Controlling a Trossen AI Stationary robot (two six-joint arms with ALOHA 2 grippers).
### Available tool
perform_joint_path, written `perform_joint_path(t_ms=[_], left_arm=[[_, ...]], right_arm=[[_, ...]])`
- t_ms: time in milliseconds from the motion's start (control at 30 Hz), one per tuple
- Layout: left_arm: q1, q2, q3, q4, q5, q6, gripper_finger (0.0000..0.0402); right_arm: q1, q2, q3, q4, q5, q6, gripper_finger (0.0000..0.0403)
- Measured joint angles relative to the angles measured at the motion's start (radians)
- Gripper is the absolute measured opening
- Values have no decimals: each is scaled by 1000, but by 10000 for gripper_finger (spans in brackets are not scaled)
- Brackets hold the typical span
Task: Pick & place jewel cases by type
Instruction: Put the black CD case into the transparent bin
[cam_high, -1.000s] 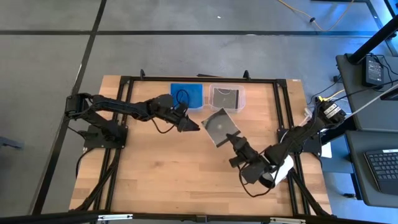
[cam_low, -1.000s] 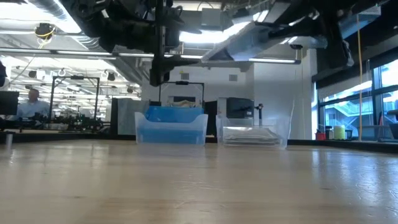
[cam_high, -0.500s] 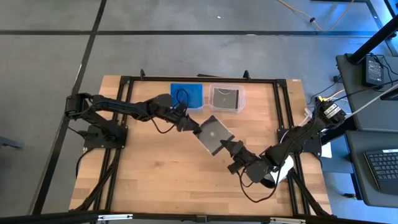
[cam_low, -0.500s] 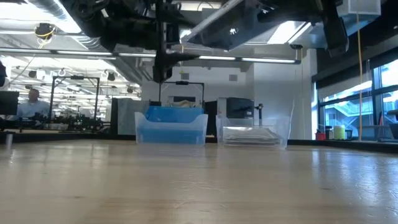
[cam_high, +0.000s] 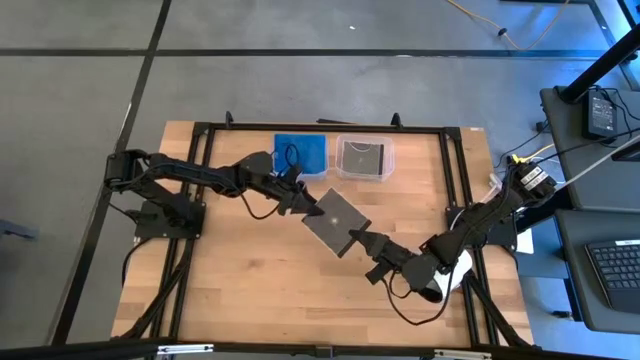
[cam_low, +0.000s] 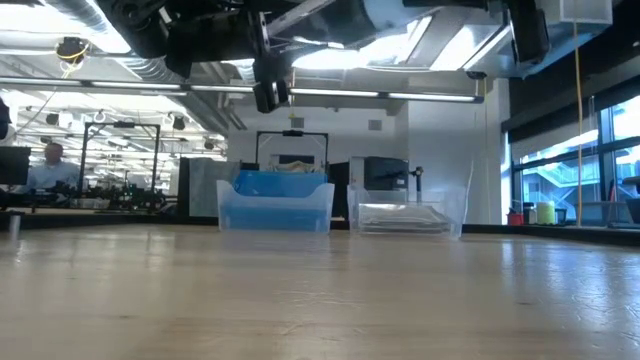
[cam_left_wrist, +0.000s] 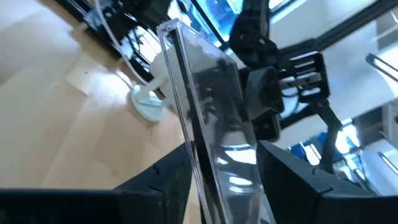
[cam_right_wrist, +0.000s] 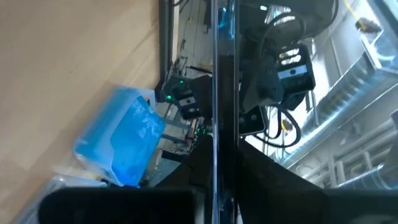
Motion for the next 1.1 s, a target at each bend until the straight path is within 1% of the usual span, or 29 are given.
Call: perform_joint_path(t_ms=[100,367,600,900,1000,1100], left_arm=[[-3,0,0,8,32,0,158],[-27,0,0,4,27,34,115],[-30,0,0,0,26,68,83],[-31,0,0,1,30,106,58],[-31,0,1,1,28,108,54],[-31,0,2,1,26,109,50]], right_arm=[[-6,0,0,5,-26,-23,46],[-64,0,0,15,-75,-21,46],[-76,0,0,44,-95,-44,52],[-78,0,0,44,-137,-37,83],[-79,0,0,50,-146,-7,109],[-79,1,0,55,-146,18,148]])
